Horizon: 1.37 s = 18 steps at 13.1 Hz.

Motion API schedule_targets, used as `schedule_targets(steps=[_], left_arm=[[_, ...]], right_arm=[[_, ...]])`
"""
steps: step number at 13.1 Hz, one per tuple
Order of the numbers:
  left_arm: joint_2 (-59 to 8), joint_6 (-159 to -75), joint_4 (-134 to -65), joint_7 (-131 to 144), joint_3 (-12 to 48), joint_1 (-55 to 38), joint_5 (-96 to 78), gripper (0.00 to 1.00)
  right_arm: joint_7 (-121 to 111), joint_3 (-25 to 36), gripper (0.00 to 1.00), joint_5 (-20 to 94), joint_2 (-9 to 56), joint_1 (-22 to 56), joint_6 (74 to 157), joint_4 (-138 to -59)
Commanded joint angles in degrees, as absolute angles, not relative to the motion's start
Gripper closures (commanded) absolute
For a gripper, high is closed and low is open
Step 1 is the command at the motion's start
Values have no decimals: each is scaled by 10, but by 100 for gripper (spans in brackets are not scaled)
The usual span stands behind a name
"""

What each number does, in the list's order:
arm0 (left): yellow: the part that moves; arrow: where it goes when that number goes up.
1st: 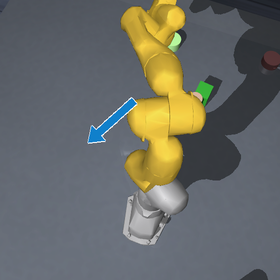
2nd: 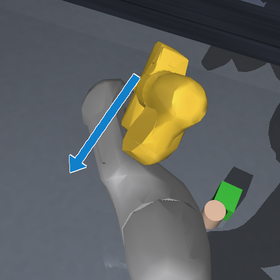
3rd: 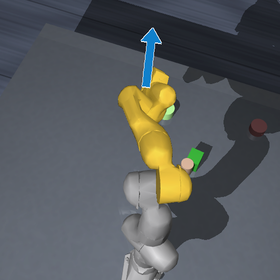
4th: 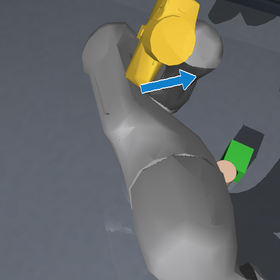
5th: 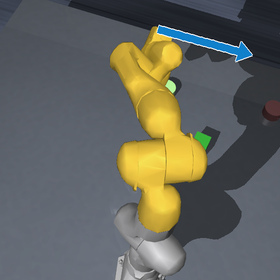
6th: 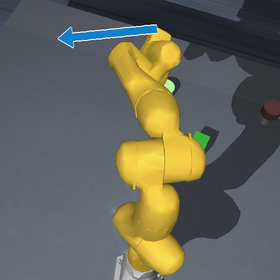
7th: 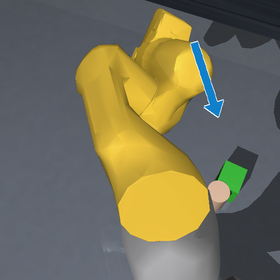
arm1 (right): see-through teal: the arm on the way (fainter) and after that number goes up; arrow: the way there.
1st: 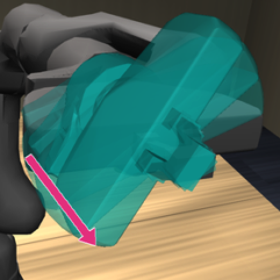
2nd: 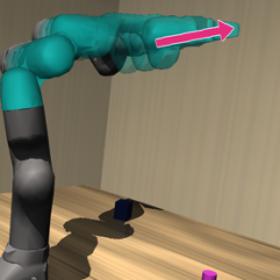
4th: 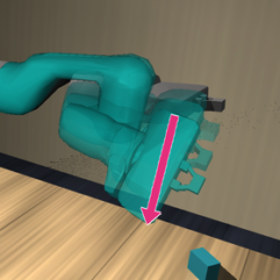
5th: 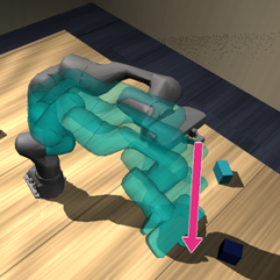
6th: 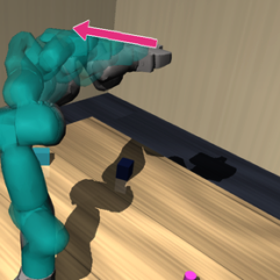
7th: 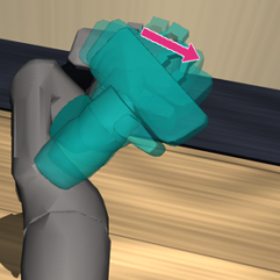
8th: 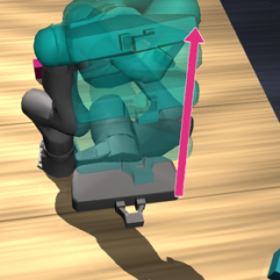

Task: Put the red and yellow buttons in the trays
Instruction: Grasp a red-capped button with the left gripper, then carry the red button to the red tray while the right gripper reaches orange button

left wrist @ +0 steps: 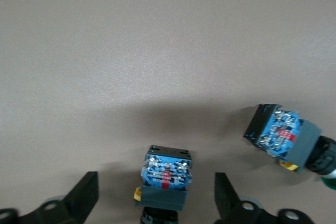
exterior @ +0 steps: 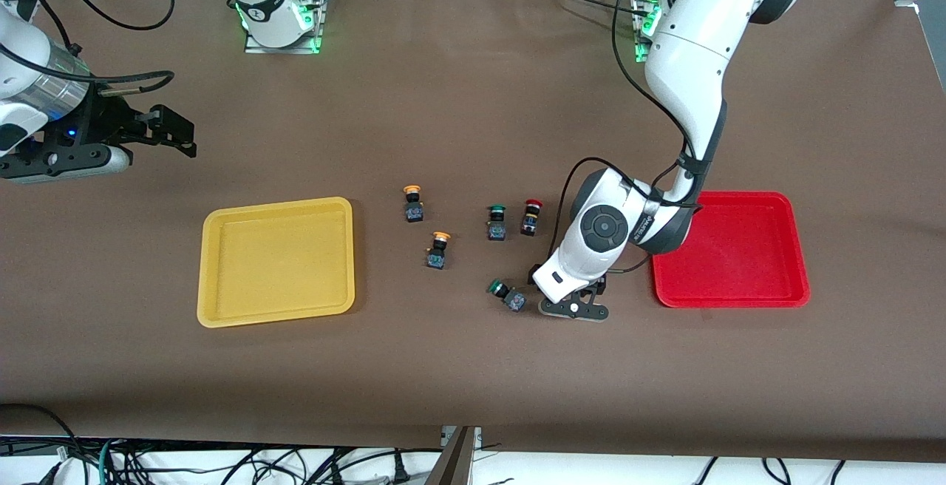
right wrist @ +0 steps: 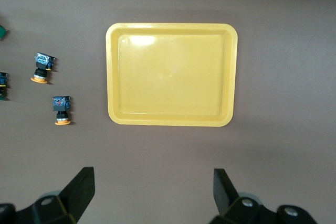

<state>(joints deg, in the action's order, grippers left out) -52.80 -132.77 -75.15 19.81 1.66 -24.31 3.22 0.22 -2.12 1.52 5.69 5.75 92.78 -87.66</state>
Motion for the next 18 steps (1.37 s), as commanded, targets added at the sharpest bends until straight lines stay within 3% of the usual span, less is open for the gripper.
schedule_targets(steps=[1, 2, 3, 7, 11, 15, 18], left_arm=[[-534, -1330, -742, 192, 11, -248, 59, 72], [-534, -1330, -744, 191, 11, -248, 60, 95], [-534, -1331, -744, 191, 11, -248, 60, 100], [-518, -1307, -744, 177, 11, -230, 59, 100], [-442, -1190, -763, 51, 12, -162, 51, 100], [-337, -1182, -879, -66, 14, -70, 40, 100], [-316, -1190, -939, -161, 16, 28, -3, 100]], right_arm=[[9, -21, 0, 24, 62, 72, 926, -862], [8, -21, 0, 23, 63, 80, 929, -861], [8, -21, 0, 16, 65, 90, 930, -861], [8, -20, 0, 19, 89, 99, 962, -860], [2, -20, 0, 12, 122, 108, 963, -864], [-1, -21, 0, 10, 190, 133, 971, -860], [48, -22, 0, 26, 216, 173, 1013, -867]])
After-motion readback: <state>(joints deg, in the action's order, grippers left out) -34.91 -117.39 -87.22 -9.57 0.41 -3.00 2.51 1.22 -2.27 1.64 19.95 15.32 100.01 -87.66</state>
